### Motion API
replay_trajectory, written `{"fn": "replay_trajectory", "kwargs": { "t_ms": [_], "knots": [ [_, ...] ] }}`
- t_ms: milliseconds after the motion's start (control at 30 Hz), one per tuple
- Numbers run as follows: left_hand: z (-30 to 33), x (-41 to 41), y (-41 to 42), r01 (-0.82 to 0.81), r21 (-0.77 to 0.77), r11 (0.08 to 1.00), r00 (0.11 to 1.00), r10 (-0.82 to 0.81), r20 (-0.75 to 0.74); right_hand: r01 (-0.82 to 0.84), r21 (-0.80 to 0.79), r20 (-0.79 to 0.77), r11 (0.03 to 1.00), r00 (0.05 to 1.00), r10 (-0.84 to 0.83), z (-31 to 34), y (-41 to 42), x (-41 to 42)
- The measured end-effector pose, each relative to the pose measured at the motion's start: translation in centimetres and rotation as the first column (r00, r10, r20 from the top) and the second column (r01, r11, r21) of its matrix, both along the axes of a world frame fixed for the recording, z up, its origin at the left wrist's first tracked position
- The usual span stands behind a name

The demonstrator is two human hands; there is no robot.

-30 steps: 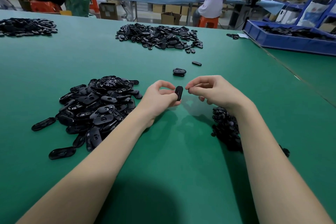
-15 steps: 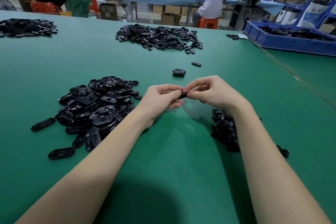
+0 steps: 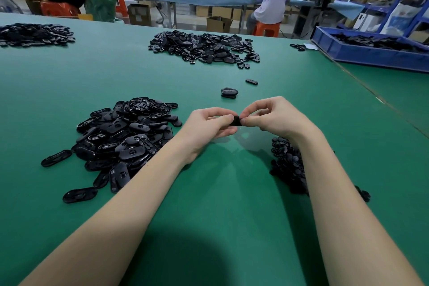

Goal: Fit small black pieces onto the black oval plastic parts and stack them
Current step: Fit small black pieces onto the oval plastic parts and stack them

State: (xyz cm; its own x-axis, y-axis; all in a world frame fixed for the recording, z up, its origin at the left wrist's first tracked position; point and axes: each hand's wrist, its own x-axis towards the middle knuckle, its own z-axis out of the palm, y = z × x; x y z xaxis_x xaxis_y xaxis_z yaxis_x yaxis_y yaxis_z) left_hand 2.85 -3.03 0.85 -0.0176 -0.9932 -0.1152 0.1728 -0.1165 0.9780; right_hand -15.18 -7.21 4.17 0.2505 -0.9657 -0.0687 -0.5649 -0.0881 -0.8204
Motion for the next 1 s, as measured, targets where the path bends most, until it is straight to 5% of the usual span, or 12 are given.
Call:
{"fn": "replay_trajectory", "kwargs": {
  "t_ms": [533, 1000],
  "knots": [
    [0.42, 0.68, 0.29, 0.049, -0.034, 0.998, 0.983, -0.042, 0.181, 0.026, 0.095, 0.03, 0.995, 0.999, -0.029, -0.02, 0.45, -0.21],
    [0.29, 0.4, 0.52, 0.034, -0.072, 0.997, 0.985, -0.021, 0.169, -0.036, 0.118, 0.056, 0.992, 0.998, 0.03, -0.37, 0.28, 0.21]
  ]
}}
